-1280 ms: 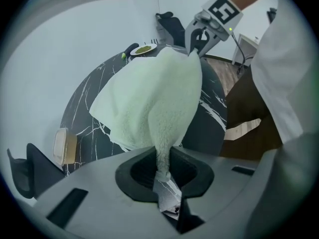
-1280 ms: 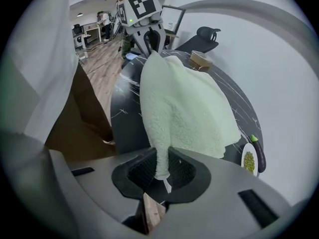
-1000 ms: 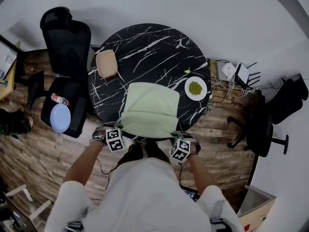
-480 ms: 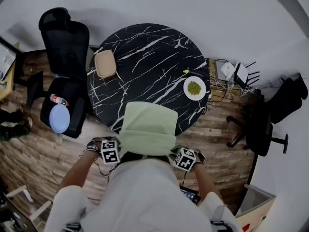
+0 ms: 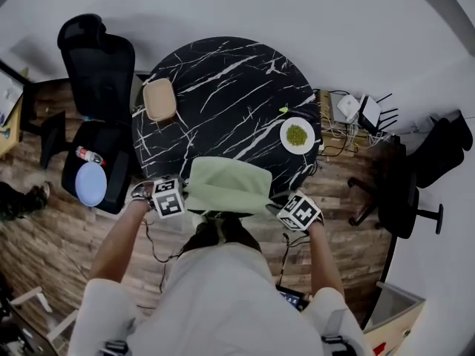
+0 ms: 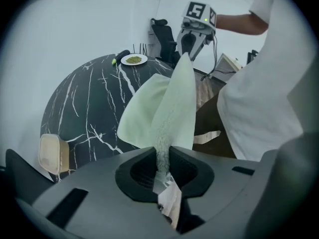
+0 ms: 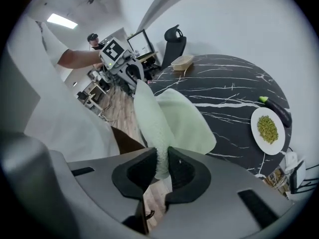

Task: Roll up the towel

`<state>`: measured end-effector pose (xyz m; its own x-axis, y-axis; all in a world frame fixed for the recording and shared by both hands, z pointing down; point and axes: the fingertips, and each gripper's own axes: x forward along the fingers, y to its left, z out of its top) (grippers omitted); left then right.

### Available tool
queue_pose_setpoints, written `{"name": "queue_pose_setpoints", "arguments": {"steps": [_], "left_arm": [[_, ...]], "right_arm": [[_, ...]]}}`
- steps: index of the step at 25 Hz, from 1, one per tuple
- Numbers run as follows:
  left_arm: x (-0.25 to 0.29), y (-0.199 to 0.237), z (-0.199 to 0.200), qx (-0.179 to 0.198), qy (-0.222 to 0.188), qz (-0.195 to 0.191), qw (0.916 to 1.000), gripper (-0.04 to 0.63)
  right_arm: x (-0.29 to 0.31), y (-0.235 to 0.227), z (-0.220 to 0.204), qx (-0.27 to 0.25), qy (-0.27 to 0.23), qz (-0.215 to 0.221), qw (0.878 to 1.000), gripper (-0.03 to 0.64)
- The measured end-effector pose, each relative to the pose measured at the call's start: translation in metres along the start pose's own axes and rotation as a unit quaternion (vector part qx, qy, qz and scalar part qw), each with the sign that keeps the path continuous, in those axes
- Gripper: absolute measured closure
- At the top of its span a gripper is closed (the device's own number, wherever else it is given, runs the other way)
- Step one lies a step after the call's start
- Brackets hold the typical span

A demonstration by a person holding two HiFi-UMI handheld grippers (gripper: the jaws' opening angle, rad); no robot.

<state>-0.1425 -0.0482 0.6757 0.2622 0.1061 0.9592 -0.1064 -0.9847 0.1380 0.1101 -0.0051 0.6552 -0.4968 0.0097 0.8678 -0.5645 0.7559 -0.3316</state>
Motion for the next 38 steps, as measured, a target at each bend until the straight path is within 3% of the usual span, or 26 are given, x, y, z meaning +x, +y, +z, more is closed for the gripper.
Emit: {"name": "queue_pose_setpoints", "arguments": {"steps": [6,10,13,17,21,23,24,27,28,30,33,35,36,38], "left_arm": [[0.014,0.064,0.020,-0.024,0.010,0.054,0.9982,0.537],[0.029,0.093,0.027,-0.058,0.015,0.112,0.9919,0.517],[0.037,0.109,0.029,-0.105,0.000,0.153,0.9827,0.478],[0.035,0.120,0.024,-0.157,-0.026,0.185,0.9698,0.364],[0.017,0.126,0.008,-0.204,-0.063,0.213,0.9535,0.356],[0.002,0.124,-0.007,-0.252,-0.098,0.232,0.9342,0.380],[-0.010,0.121,-0.013,-0.279,-0.124,0.241,0.9214,0.409],[-0.055,0.102,-0.018,-0.334,-0.220,0.252,0.8812,0.584],[-0.072,0.095,-0.014,-0.341,-0.255,0.251,0.8691,0.590],[-0.109,0.083,0.000,-0.349,-0.326,0.256,0.8403,0.592],[-0.169,0.071,0.031,-0.359,-0.437,0.271,0.7788,0.592],[-0.204,0.062,0.059,-0.350,-0.505,0.260,0.7453,0.594],[-0.221,0.056,0.072,-0.338,-0.530,0.254,0.7351,0.594],[-0.255,0.044,0.094,-0.304,-0.565,0.253,0.7240,0.594]], "right_arm": [[0.011,-0.061,0.017,0.007,0.014,-0.071,0.997,0.571],[0.026,-0.087,0.024,0.015,0.016,-0.113,0.993,0.568],[0.038,-0.106,0.022,0.027,0.010,-0.155,0.987,0.556],[0.037,-0.130,0.014,0.034,-0.006,-0.227,0.973,0.464],[0.017,-0.136,0.012,0.038,-0.040,-0.269,0.962,0.451],[0.003,-0.134,0.014,0.044,-0.071,-0.286,0.954,0.461],[-0.007,-0.131,0.018,0.046,-0.095,-0.297,0.949,0.520],[-0.055,-0.115,0.044,0.047,-0.204,-0.323,0.923,0.589],[-0.072,-0.106,0.056,0.045,-0.243,-0.327,0.912,0.609],[-0.105,-0.087,0.081,0.035,-0.311,-0.327,0.892,0.621],[-0.147,-0.057,0.121,0.021,-0.396,-0.319,0.861,0.621],[-0.174,-0.036,0.150,0.004,-0.446,-0.305,0.842,0.621],[-0.189,-0.023,0.165,-0.010,-0.467,-0.298,0.833,0.621],[-0.219,0.004,0.190,-0.041,-0.498,-0.285,0.818,0.621]]}}
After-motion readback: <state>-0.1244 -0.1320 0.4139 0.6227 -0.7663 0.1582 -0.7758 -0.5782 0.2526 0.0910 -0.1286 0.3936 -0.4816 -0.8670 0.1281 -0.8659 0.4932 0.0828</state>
